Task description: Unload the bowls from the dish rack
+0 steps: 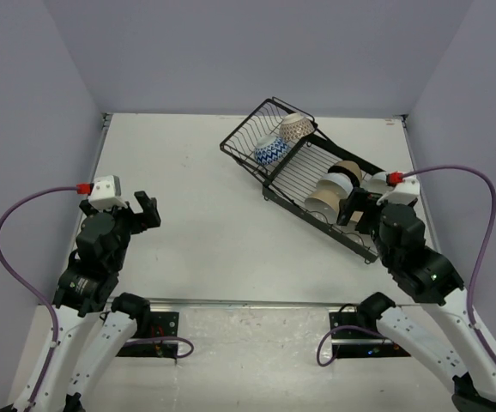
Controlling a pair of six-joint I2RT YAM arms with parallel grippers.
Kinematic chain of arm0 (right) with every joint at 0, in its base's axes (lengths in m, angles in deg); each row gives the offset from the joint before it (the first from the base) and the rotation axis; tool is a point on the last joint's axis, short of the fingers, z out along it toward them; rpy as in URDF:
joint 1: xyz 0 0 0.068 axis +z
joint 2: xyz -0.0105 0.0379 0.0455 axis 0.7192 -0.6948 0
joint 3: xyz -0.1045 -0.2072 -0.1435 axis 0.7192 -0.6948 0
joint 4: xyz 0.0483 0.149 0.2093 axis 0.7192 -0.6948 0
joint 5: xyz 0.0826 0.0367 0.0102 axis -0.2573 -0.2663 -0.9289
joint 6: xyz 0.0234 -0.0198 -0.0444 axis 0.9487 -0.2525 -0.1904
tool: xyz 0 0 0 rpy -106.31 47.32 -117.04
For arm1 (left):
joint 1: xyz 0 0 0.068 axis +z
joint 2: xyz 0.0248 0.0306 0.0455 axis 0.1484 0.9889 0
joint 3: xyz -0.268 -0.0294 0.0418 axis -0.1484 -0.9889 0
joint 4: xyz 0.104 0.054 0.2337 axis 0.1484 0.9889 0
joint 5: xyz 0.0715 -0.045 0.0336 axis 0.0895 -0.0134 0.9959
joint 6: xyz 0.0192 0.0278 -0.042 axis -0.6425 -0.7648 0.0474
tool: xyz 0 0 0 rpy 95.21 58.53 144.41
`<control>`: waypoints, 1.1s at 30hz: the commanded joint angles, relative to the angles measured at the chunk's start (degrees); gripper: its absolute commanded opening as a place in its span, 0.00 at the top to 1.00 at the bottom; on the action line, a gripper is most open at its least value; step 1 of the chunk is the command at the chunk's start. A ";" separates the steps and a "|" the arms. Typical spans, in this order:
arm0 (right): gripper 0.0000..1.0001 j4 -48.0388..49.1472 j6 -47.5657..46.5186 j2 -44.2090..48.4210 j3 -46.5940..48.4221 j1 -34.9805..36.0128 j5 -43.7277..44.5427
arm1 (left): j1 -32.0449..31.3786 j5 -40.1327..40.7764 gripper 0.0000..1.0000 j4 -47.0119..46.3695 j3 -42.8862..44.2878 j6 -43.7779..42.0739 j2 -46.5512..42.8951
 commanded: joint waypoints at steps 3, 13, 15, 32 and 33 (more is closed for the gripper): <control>0.01 13.49 4.32 -0.30 -4.08 0.14 -0.29 | 0.05 -0.94 0.00 -2.60 0.59 -0.69 -0.66; 0.01 28.16 8.97 -19.43 2.68 -7.65 -25.18 | 0.05 -3.40 0.00 -3.12 0.06 -0.95 0.75; 0.01 32.22 11.35 -22.70 3.12 -11.10 -33.38 | 0.05 -3.31 0.00 -3.21 -0.02 -0.86 0.83; 0.02 59.05 39.04 -49.87 6.46 -19.20 -54.00 | 0.05 -4.19 0.00 -3.48 -0.20 -1.04 2.42; 0.02 58.61 40.26 -50.40 6.29 -19.20 -52.43 | 0.05 -4.10 0.00 -3.48 -0.20 -1.04 2.42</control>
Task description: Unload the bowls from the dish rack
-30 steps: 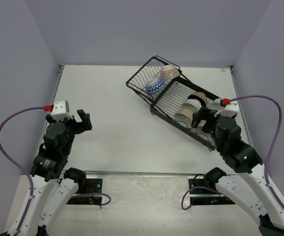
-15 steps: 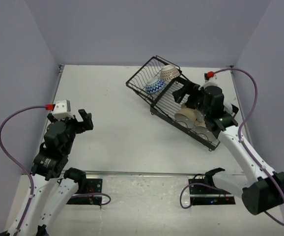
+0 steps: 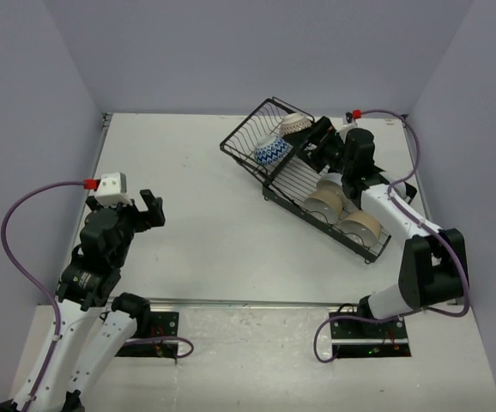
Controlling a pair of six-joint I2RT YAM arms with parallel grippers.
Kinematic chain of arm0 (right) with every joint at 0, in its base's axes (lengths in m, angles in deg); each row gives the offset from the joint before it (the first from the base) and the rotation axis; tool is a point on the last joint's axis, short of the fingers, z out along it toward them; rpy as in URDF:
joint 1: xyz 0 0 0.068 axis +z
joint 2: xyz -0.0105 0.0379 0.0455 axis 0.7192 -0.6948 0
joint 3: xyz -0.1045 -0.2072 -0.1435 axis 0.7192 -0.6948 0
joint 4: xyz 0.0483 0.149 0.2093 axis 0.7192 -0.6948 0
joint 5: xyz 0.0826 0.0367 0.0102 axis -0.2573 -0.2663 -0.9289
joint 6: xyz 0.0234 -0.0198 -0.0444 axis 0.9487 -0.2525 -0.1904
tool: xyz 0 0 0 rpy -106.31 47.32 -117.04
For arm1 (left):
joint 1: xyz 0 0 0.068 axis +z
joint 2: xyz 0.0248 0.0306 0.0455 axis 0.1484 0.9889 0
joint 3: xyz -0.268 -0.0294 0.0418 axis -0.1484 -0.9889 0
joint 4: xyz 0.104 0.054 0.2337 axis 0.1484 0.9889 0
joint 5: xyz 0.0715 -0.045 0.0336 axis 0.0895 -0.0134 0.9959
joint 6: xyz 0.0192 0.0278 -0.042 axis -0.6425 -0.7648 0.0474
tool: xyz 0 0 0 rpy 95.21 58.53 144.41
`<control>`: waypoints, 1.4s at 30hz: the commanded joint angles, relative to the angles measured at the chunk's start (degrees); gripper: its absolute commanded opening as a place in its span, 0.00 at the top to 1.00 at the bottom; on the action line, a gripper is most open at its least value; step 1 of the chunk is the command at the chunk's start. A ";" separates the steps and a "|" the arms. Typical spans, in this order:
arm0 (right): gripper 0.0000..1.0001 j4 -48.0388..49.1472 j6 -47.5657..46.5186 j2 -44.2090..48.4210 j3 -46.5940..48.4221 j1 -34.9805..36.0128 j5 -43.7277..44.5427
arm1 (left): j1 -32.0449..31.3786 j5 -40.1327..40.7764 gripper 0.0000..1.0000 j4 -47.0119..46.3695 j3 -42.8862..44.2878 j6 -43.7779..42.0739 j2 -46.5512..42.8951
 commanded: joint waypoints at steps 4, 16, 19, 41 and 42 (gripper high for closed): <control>0.02 5.34 7.63 -2.89 -1.10 -0.25 2.40 | 0.05 -0.93 0.00 -2.56 -0.16 -1.02 0.32; 0.07 6.57 8.16 -9.92 0.65 -0.43 0.29 | 0.05 -0.93 0.00 -2.56 -0.07 -1.02 0.58; 0.10 8.41 8.34 -10.98 0.91 -0.51 -1.29 | 0.05 -1.02 0.00 -2.64 -0.07 -1.02 0.67; 0.12 13.52 9.13 -15.29 3.29 -0.51 -5.95 | 0.05 -1.55 0.00 -2.65 -0.15 -1.19 0.49; 0.12 13.52 9.21 -15.12 3.20 -0.51 -5.86 | 0.05 -1.64 0.00 -2.65 -0.16 -1.19 0.58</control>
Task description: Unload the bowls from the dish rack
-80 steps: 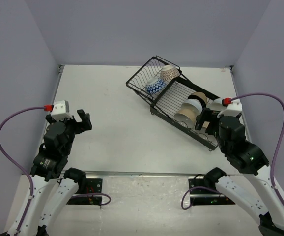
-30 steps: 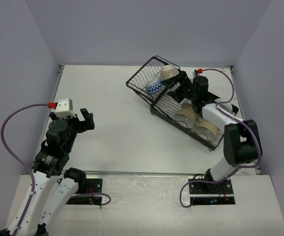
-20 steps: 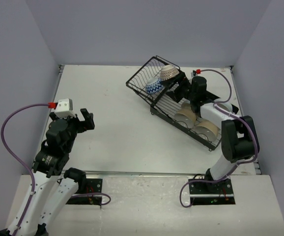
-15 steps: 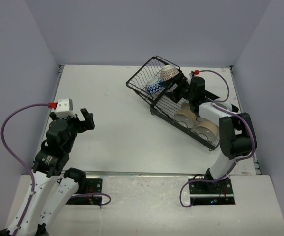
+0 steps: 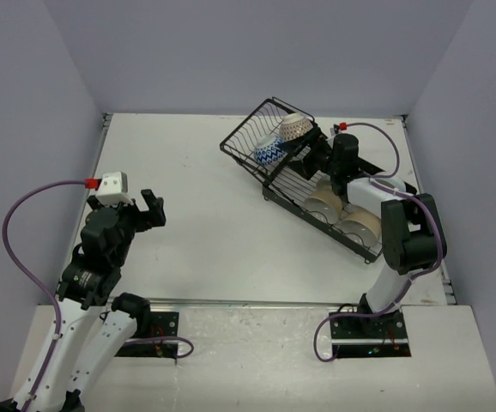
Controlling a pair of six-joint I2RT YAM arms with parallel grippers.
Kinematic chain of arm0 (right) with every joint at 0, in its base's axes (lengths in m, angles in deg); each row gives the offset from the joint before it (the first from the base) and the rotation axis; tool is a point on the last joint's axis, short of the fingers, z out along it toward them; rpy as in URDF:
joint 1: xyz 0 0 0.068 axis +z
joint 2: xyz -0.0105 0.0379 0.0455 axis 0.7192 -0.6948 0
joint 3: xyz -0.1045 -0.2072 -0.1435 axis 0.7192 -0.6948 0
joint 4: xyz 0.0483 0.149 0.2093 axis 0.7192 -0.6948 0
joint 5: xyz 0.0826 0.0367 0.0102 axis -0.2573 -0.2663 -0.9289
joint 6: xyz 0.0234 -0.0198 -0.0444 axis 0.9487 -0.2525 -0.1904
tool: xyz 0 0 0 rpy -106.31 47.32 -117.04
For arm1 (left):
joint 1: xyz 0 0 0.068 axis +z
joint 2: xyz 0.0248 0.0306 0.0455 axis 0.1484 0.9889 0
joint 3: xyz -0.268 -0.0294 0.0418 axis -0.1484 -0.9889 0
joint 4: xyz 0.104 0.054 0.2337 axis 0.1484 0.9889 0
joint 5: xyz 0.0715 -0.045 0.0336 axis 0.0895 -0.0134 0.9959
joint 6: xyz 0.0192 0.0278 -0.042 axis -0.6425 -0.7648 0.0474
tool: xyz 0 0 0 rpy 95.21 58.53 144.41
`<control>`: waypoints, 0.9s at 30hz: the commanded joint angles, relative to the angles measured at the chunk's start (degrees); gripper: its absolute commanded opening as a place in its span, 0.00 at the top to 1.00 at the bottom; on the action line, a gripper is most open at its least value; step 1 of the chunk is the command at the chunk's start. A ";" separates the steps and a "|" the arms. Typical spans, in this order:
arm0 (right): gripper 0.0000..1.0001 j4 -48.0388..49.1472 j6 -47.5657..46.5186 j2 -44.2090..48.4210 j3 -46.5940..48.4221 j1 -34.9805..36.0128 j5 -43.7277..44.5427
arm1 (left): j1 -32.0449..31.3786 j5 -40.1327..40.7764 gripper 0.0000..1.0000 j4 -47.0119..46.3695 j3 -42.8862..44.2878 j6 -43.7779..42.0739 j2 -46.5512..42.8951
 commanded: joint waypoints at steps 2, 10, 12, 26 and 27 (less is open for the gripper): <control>0.12 3.99 -0.03 1.63 2.15 0.30 -1.38 | 0.05 -1.07 0.00 -2.60 -0.16 -1.17 0.08; 0.12 4.08 -0.03 3.12 2.23 0.30 -1.82 | 0.05 -1.16 0.00 -2.60 -0.16 -1.26 0.08; 0.12 4.07 -0.03 3.30 2.24 0.21 -1.91 | 0.05 -1.33 0.00 -2.60 -0.16 -1.26 -0.01; 0.14 3.81 0.67 0.93 4.43 0.21 -4.02 | -0.12 -1.86 0.00 -2.78 -0.24 -1.35 -0.10; 0.14 3.81 0.67 1.10 4.61 0.21 -4.02 | -0.12 -2.03 0.00 -2.78 -0.24 -1.35 -0.10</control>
